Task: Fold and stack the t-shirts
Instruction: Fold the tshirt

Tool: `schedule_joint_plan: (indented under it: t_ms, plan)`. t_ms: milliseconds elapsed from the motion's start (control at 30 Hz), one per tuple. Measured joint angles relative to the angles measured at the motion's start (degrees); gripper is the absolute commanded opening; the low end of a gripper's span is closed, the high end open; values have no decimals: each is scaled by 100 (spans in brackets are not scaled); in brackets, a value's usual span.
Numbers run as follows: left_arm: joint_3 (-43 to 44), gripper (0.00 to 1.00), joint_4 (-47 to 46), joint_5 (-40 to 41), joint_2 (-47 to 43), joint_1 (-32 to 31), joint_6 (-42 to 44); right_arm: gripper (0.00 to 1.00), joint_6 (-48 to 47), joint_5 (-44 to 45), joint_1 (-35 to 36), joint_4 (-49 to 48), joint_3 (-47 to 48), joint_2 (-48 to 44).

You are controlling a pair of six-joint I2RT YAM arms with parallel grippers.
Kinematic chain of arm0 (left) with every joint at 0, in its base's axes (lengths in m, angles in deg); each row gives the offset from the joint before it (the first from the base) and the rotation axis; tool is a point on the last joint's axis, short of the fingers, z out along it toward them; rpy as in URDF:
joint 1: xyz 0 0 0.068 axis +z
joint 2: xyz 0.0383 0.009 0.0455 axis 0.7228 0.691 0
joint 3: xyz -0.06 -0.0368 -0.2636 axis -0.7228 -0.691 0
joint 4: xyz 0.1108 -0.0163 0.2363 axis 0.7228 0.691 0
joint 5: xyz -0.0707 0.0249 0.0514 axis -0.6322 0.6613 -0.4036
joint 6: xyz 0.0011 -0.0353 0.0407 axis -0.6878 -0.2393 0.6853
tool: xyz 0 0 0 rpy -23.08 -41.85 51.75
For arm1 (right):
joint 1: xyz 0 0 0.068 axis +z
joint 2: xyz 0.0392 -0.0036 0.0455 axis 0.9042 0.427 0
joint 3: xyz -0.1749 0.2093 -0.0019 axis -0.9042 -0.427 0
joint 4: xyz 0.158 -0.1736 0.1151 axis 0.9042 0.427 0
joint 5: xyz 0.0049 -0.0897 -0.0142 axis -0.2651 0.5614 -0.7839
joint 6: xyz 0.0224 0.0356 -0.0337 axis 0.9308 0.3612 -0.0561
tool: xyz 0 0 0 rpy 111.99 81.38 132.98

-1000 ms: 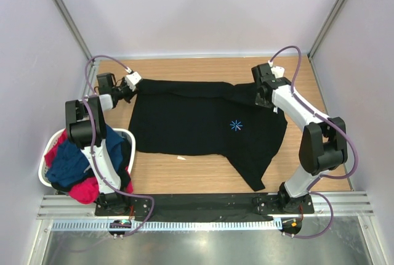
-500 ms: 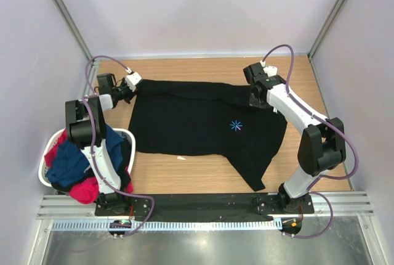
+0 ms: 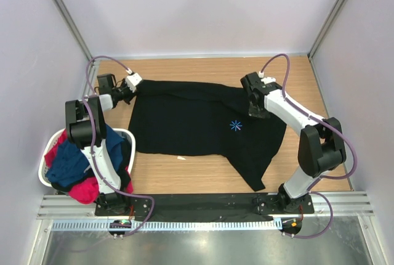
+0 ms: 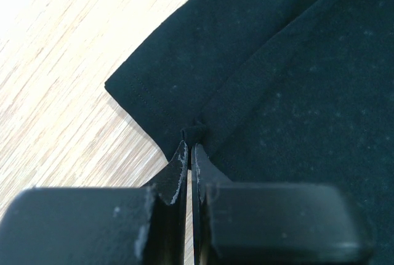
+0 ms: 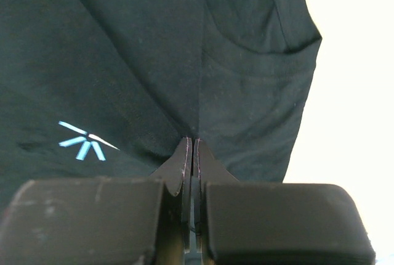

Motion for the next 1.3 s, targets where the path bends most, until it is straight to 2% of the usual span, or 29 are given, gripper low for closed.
schedule_joint_plan:
  t_ms: [100,133,167,200,233,267,333,433,467,567,600,667,733,767,867,967,1067,1133,1300]
  plan:
    - [0,1,33,22,0,0,24,1,48,-42,17,-31,-345,-17]
    - [0,14,44,31,0,0,28,1,57,-57,22,-33,-428,-17]
    - [0,20,55,39,-7,0,57,1,59,-83,22,-31,-503,-17]
    - [-2,47,92,50,-17,0,85,1,59,-109,22,-31,-557,-17]
    - [-9,59,114,63,-42,4,151,3,59,-129,22,-35,-586,-17]
    - [-9,67,153,74,-72,7,186,15,59,-142,22,-44,-592,-17]
    - [-20,72,216,87,-168,13,177,17,55,-170,22,-94,-595,-17]
    - [-22,76,203,83,-339,13,87,31,33,-232,22,-162,-595,-17]
    - [-22,77,177,79,-396,13,17,41,20,-247,22,-179,-595,-17]
    - [-24,78,4,61,-553,13,-271,59,-7,-286,22,-219,-601,-17]
    - [-24,84,-94,31,-616,15,-411,64,-2,-295,22,-232,-605,-24]
    - [-26,86,-234,-17,-739,26,-643,73,-24,-295,22,-243,-616,-61]
    - [-26,97,-378,-83,-861,50,-898,77,-20,-269,15,-238,-619,-168]
    - [-26,98,-446,-116,-914,63,-1027,83,-15,-251,-9,-236,-619,-238]
    - [-46,100,-601,-210,-1099,101,-1482,85,85,-205,-177,-236,-608,-503]
    - [-61,100,-822,-184,-1255,57,-2083,85,308,-225,-662,-251,-470,-612]
    - [-72,97,-911,282,-1368,-127,-2522,85,579,-369,-1237,-343,-164,-459]
    - [-35,91,-957,673,-1381,-348,-3084,84,691,-426,-1475,-409,146,-216]
    - [227,88,-898,1773,-1375,-813,-4496,78,678,-643,-1565,-739,979,800]
